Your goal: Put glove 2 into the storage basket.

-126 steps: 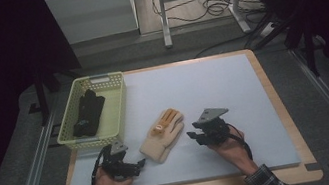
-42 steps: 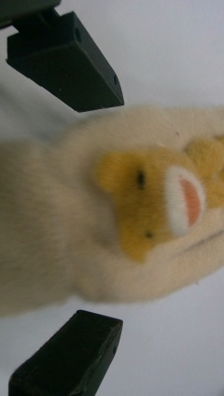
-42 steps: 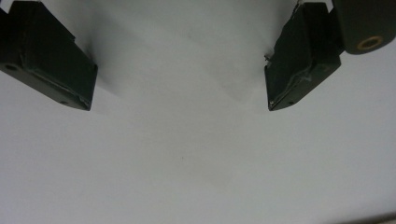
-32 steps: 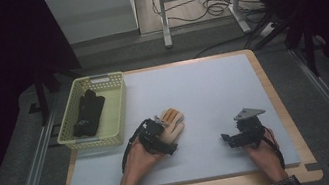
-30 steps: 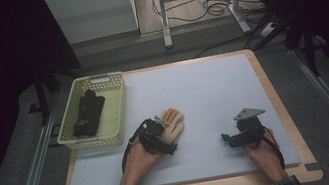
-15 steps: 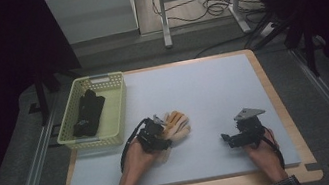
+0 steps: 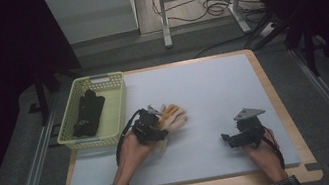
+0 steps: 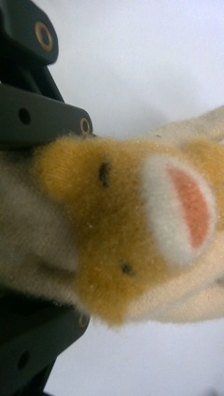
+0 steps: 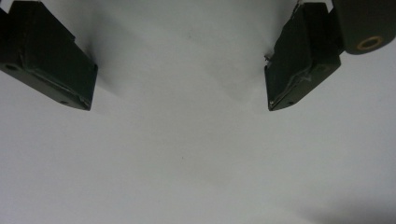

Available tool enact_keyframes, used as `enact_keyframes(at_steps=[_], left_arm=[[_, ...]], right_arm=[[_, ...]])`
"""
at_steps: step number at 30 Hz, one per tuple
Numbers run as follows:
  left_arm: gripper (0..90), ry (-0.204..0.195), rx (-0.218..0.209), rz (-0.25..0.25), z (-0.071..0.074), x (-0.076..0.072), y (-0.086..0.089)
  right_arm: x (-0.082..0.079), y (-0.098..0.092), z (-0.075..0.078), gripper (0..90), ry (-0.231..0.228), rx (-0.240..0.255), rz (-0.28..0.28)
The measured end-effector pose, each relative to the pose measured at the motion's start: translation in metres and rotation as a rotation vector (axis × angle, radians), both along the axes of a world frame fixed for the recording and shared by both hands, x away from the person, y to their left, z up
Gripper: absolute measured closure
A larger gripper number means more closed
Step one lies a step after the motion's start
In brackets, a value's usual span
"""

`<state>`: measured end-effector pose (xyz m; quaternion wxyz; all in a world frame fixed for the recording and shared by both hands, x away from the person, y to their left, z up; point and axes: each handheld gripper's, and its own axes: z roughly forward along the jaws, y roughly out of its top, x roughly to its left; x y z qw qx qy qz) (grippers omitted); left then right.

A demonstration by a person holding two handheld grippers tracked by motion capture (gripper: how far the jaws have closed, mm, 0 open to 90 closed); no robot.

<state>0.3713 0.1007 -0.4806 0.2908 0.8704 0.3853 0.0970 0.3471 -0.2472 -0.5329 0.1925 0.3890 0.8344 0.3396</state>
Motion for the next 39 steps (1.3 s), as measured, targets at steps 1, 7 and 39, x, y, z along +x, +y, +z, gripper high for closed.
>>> enact_keyframes(at_steps=[1,7,39], left_arm=[[54.1,-0.001,-0.003,0.003,0.002,0.001,0.001],[54.1,-0.004,-0.017,0.029,0.021,0.009,0.014],[53.4,-0.065,-0.023,0.259,0.077,0.038,0.111]], right_arm=[[0.0,0.0,0.0,9.1,0.001,0.001,-0.001],[0.0,0.0,0.0,9.1,-0.001,0.001,0.0],[0.0,0.0,0.0,9.1,-0.001,0.003,-0.002]])
